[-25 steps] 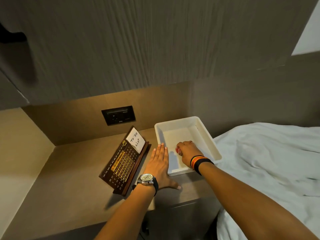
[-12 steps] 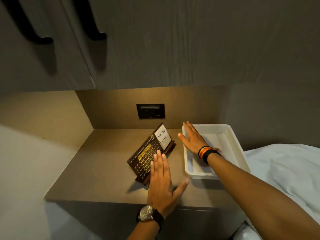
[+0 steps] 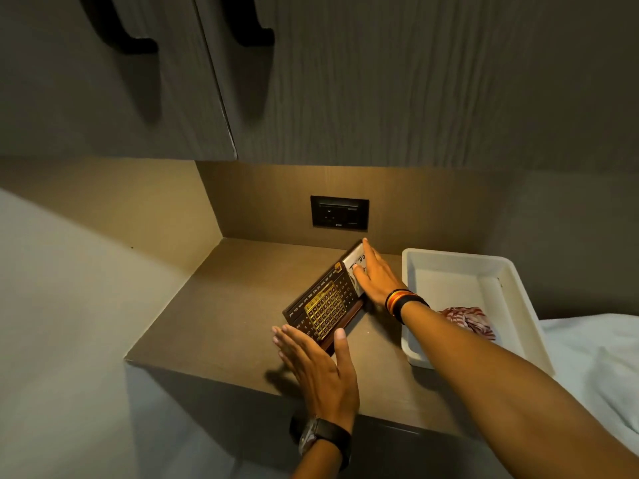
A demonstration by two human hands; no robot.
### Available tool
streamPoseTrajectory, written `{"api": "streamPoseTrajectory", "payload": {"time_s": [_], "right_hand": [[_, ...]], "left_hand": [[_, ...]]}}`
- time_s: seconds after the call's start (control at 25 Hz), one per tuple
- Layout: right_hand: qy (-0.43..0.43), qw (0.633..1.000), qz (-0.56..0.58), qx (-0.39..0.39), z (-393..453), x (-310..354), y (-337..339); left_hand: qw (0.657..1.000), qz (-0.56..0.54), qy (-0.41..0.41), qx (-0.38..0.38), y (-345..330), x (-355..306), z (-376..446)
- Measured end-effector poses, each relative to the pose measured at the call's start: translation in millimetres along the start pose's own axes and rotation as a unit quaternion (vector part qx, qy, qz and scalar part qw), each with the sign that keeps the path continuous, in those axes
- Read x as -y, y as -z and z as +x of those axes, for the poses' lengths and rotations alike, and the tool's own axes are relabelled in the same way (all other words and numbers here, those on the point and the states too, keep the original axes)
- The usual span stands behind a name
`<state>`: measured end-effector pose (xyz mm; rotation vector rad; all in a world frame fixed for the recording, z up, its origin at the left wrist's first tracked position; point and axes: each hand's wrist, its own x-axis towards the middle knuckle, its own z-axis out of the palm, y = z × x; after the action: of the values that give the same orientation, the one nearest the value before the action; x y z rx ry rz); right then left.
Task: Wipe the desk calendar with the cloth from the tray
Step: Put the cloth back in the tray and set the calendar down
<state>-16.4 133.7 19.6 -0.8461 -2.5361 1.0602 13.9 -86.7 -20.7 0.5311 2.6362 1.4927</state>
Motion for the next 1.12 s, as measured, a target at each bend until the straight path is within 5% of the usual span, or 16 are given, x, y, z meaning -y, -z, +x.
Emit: {"api": "streamPoseTrajectory", "payload": {"time_s": [0.44,0.88,1.12], "right_hand": [[-0.059,0.980,0.133,-0.135,-21.1,28.5,-29.0],[-0.192,0.931,0.155,-0.267,-63.1,68.6,-78.1],[-0.214,0.923,0.165,-0.276,-65.2,71.1,-80.8]], "left_hand": [[0.994,-0.105,0.003,0.033,55.7,24.4,79.2],[0.977,-0.088,-0.057,0.184,107.1,61.8,174.7],[0.969,-0.086,-0.071,0.219,105.2,64.5,179.4]]}}
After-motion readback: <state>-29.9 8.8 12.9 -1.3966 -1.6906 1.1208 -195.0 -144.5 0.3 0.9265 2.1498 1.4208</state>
